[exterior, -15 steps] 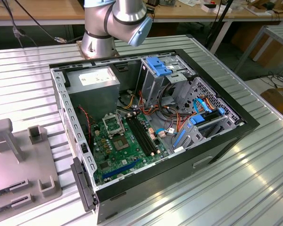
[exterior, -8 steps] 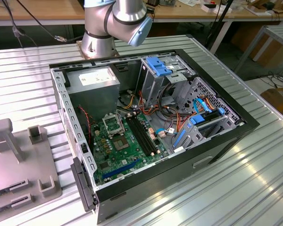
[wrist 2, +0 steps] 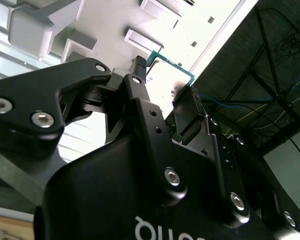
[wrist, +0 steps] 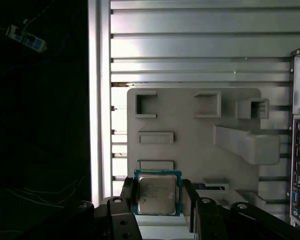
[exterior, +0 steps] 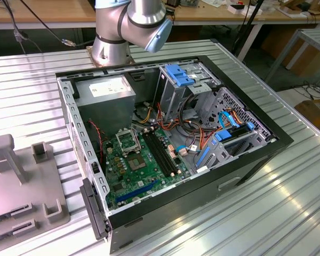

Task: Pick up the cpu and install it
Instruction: 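Pick up the cpu and move it towards the insertion slot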

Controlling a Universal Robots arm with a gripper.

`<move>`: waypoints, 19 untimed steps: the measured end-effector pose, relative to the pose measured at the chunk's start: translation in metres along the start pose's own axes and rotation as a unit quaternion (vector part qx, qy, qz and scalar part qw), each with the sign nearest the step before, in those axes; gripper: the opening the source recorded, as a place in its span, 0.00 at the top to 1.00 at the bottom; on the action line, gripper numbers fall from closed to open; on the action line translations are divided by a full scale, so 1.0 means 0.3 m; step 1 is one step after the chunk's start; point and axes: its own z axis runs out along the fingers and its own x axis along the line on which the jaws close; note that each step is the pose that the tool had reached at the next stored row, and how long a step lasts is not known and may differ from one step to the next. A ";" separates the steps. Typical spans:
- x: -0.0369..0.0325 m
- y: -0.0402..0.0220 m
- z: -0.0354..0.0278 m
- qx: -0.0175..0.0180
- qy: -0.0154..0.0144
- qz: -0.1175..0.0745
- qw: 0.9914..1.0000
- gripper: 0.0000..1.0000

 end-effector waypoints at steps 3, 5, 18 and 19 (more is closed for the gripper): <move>-0.001 0.000 0.000 0.000 0.000 0.000 1.000 0.53; -0.003 0.000 0.000 0.000 0.000 0.000 1.000 0.53; -0.038 0.000 -0.002 0.000 0.000 0.000 1.000 0.53; -0.040 0.000 -0.002 0.000 0.000 0.000 1.000 0.53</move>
